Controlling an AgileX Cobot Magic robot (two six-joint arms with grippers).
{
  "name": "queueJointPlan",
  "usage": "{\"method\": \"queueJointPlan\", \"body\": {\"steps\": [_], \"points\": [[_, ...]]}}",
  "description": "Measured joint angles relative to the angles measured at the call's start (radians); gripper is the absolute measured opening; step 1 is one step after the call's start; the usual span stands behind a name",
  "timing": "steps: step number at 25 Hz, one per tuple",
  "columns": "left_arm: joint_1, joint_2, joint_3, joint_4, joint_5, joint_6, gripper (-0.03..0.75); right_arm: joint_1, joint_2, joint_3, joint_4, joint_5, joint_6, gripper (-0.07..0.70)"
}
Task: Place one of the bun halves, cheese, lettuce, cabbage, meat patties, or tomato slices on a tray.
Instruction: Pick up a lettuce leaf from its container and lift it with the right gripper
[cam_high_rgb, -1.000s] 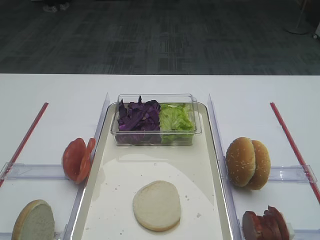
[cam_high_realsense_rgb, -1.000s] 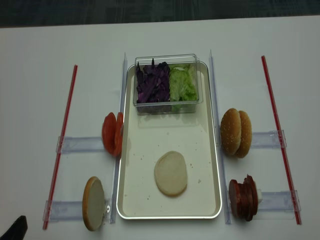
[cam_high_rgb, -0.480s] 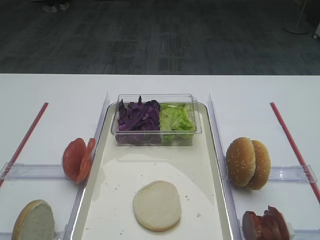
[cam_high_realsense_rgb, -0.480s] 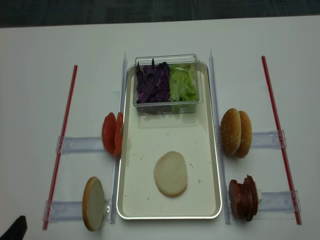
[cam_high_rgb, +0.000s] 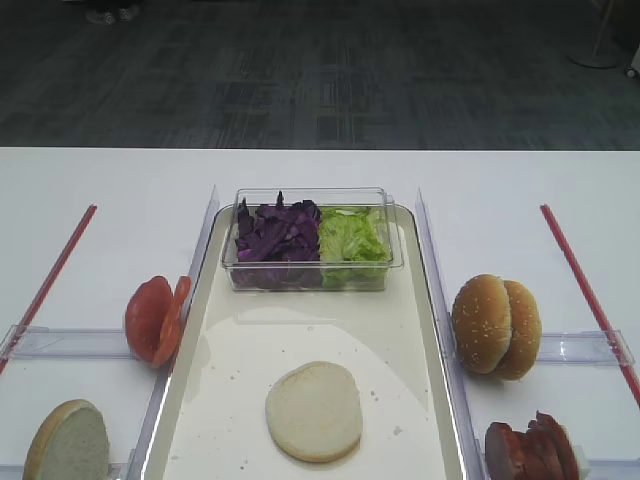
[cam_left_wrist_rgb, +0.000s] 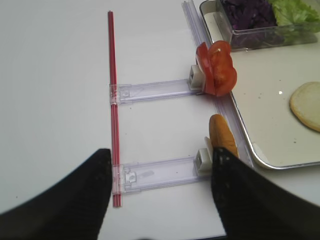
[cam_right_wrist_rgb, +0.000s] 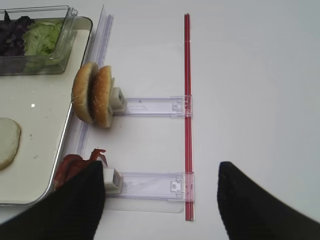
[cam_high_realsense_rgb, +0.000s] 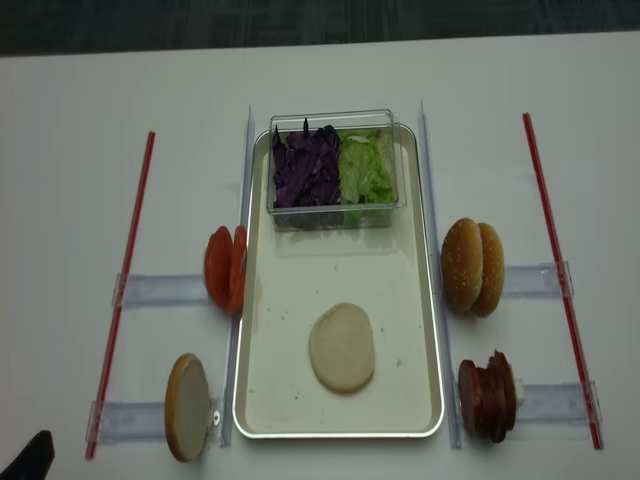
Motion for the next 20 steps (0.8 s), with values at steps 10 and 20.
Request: {"method": "queueJointPlan", "body": {"steps": [10, 20], "points": [[0.000, 0.000, 0.000, -0.001, 0.000, 0.000, 0.415, 0.020, 0.175, -0.173, 0.004, 0.085, 0.000, 0.505], [0.000, 0.000, 0.000, -0.002, -0.002, 0.000, 0.415, 0.087, 0.474, -0.306, 0.022, 0.153, 0.005, 0.505]]}}
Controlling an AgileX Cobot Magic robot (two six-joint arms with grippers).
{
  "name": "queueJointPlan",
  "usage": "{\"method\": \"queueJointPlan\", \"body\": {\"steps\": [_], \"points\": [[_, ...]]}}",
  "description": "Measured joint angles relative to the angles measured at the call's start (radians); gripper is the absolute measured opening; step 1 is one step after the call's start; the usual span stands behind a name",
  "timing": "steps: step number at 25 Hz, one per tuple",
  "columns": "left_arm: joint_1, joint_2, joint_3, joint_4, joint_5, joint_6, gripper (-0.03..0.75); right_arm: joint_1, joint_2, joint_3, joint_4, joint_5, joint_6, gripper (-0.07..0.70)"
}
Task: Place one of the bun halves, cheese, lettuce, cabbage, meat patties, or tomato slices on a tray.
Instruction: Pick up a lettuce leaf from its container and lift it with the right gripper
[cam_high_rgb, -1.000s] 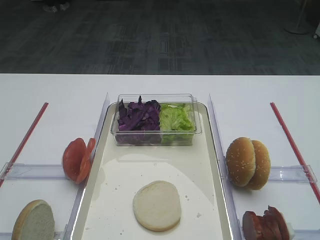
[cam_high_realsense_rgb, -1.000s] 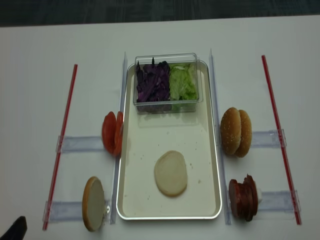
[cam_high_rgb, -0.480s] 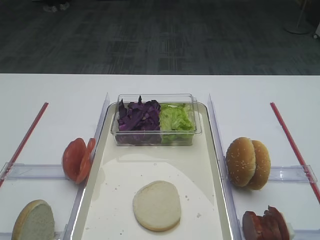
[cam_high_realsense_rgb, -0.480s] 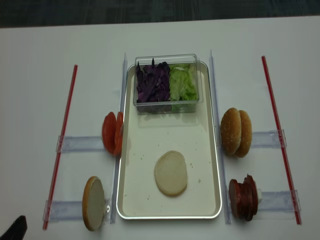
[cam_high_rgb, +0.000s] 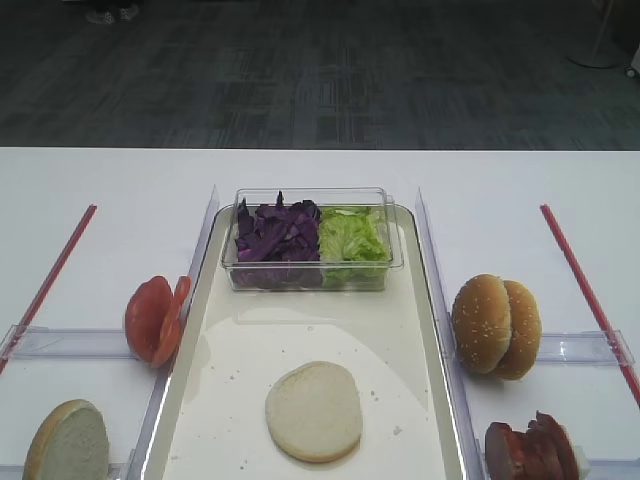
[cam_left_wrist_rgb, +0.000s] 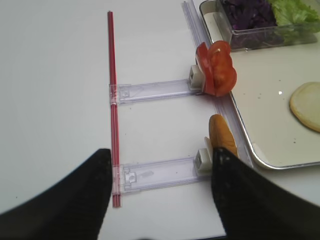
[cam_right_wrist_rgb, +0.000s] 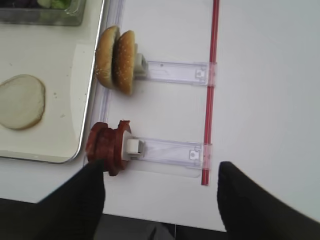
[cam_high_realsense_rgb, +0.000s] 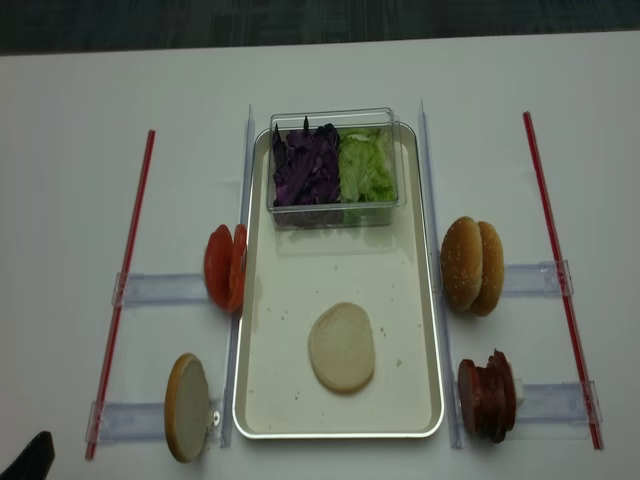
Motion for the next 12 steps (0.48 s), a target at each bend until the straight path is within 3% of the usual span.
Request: {"method": "queueJointPlan", "body": {"steps": [12], "points": [[0.000, 0.000, 0.000, 0.000, 0.000, 0.000, 0.415, 0.002, 0.346, -0.131, 0.060, -0.012, -0.023, 0.505]]}}
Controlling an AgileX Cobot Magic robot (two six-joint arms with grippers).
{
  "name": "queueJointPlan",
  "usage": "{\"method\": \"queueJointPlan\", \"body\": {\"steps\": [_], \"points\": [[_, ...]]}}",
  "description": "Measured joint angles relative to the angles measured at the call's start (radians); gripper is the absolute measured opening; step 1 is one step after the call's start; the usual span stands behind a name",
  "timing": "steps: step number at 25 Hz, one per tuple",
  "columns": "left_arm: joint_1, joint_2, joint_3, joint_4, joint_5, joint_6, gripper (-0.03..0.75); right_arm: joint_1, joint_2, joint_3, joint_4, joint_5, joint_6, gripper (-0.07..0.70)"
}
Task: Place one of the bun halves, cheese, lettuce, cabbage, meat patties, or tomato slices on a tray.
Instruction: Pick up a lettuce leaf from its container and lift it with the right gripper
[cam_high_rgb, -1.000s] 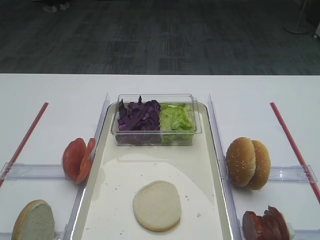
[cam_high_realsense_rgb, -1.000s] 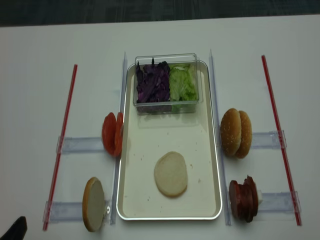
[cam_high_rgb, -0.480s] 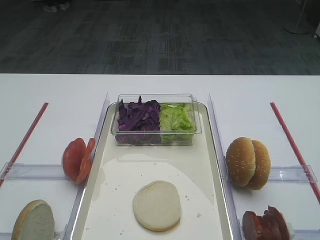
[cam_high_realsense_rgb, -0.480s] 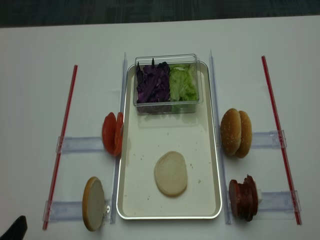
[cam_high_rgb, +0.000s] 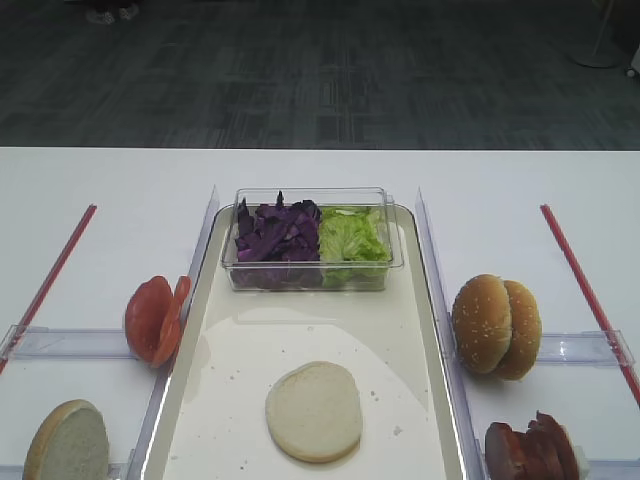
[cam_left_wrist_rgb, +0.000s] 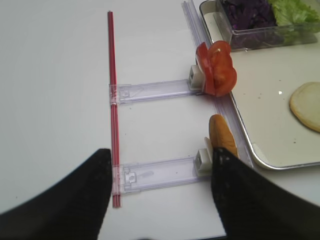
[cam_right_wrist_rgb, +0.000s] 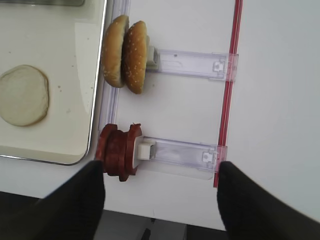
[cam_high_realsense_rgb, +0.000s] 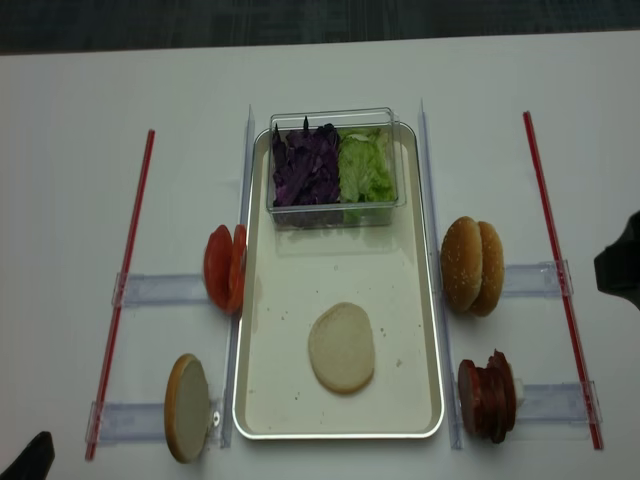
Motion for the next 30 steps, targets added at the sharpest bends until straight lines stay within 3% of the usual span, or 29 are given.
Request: {"method": "queueJointPlan", "body": {"steps": [9, 21, 30], "points": [[0.000, 0.000, 0.000, 0.000, 0.000, 0.000, 0.415, 0.000, 0.202, -0.103, -0.015, -0.004, -0.029, 0.505], [0.000, 0.000, 0.000, 0.000, 0.000, 0.000, 0.415, 0.000, 0.558, -0.403, -0.016, -0.014, -0.055, 0.505], [0.000, 0.000, 0.000, 0.000, 0.000, 0.000, 0.415, 0.000, 0.771, -0.566, -0.014, -0.016, -0.061, 0.505]]}}
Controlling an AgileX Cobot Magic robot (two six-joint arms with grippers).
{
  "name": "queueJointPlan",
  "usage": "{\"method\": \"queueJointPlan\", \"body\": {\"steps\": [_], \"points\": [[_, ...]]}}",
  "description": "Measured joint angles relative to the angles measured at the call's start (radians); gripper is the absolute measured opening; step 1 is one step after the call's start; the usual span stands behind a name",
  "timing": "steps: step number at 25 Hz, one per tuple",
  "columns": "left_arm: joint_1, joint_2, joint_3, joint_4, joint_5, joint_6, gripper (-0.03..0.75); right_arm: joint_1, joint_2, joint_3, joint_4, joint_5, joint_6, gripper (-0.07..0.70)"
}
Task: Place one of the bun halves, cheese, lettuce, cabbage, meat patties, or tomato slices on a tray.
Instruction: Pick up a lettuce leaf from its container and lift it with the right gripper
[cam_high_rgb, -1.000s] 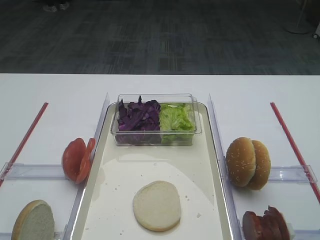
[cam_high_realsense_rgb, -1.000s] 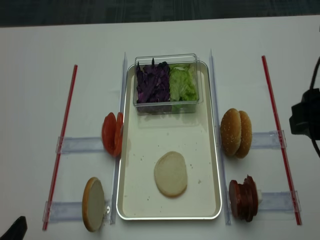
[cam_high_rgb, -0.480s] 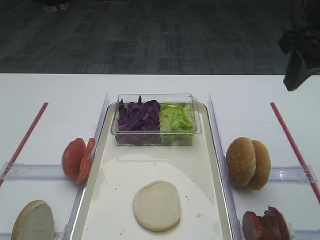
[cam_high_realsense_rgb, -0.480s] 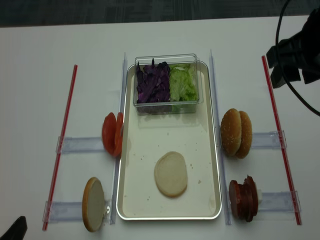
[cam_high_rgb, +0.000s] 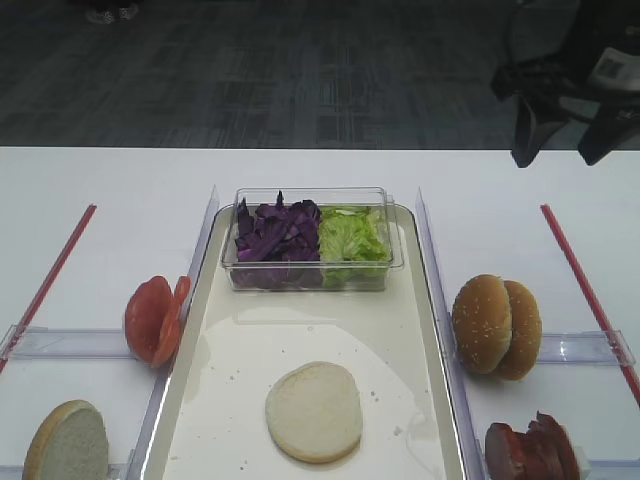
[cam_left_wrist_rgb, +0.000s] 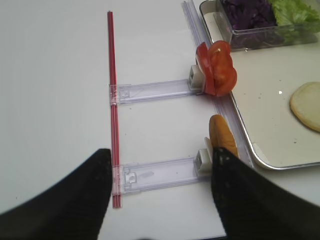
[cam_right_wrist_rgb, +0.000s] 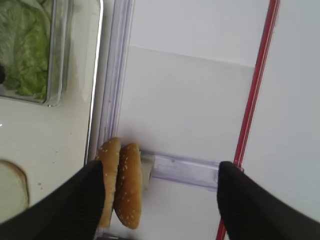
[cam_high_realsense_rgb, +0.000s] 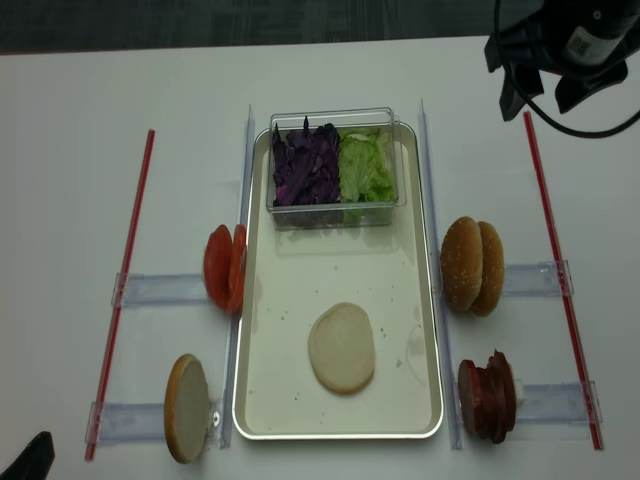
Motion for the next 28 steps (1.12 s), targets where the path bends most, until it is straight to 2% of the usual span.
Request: {"method": "queueJointPlan", "body": {"steps": [16, 21, 28], "points": [[0.000, 0.000, 0.000, 0.000, 0.000, 0.000, 0.415, 0.000, 0.329, -0.286, 0.000, -0.004, -0.015, 0.504], [0.000, 0.000, 0.000, 0.000, 0.000, 0.002, 0.415, 0.000, 0.381, -0.332, -0.004, -0.006, -0.017, 0.474], [0.000, 0.000, 0.000, 0.000, 0.000, 0.002, 0.415, 0.000, 0.391, -0.332, -0.004, -0.006, -0.017, 0.473]]}}
